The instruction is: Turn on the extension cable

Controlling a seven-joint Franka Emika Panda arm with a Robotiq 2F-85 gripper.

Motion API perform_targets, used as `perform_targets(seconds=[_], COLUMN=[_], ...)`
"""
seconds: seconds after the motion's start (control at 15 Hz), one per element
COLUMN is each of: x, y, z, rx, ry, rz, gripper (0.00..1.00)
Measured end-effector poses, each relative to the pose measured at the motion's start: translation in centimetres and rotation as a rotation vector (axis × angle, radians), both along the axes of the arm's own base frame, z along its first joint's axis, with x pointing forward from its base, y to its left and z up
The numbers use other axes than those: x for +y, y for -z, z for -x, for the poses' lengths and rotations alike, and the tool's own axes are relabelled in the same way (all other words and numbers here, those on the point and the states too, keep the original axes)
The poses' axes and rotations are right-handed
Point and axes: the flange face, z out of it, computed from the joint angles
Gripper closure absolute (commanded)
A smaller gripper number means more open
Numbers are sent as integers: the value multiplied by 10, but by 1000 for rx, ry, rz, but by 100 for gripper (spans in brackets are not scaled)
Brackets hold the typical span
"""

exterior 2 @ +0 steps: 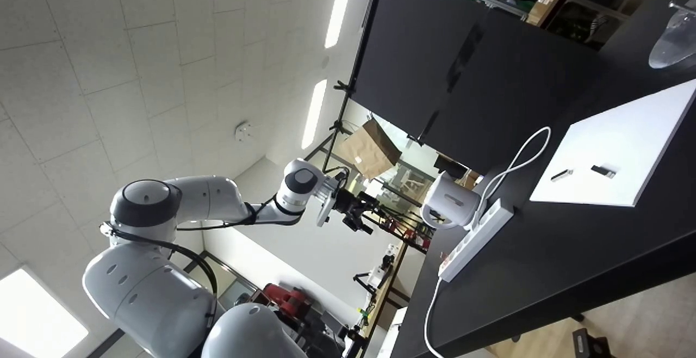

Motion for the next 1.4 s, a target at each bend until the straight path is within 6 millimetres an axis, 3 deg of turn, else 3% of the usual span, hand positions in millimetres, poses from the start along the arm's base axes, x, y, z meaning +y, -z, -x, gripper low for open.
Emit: perform_targets(seconds=[0.73, 1.13, 1.2, 1.27, 1.4], x=[-7, 1, 5, 9, 18], y=[-4, 7, 11, 16, 26], z=[-2, -12, -16, -19, -25], rx=[-7, -33, -36, -35, -32], ry=[9, -13, -21, -30, -51], rz=[-1, -12, -15, -15, -12], gripper=[0, 0, 25, 25, 40])
